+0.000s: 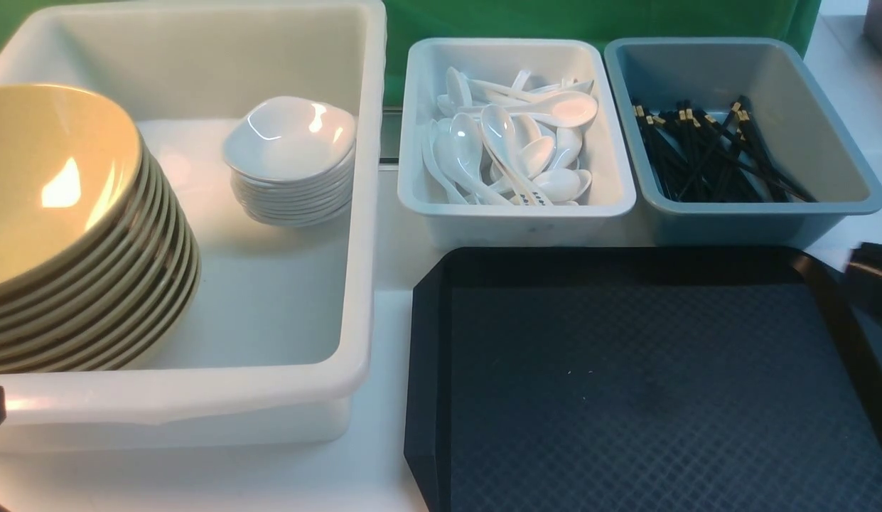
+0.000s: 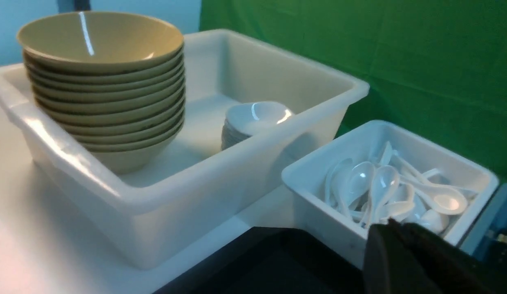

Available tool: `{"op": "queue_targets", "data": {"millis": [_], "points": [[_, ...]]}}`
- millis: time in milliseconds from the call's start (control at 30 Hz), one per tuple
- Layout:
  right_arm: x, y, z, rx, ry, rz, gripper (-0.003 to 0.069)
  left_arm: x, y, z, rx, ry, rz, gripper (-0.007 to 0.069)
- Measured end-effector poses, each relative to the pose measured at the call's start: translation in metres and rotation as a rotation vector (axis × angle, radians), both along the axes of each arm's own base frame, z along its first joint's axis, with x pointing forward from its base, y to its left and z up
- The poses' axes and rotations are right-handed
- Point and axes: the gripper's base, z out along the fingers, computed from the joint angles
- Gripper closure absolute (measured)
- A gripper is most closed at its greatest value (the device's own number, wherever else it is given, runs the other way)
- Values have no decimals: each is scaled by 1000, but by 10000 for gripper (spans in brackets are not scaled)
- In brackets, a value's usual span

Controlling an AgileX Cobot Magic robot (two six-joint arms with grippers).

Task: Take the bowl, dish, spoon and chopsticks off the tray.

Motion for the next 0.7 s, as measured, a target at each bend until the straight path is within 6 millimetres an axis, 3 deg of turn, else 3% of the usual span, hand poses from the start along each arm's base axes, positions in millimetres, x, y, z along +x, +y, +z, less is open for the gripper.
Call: {"op": "queue_targets", "data": {"millis": [133,300,467,700], "points": [[-7,-26,-38,81,-75,-217,617,0,0,0,-3,0,2,634],[-16,-49,-99,154,11,-486,626,0,0,0,-4,0,3,634],[-26,-61,-143,109,65,-662,626,0,0,0,-6,1,4,634],[-30,-64,-158,80,180,-714,626,0,0,0,-4,3,4,634]]}}
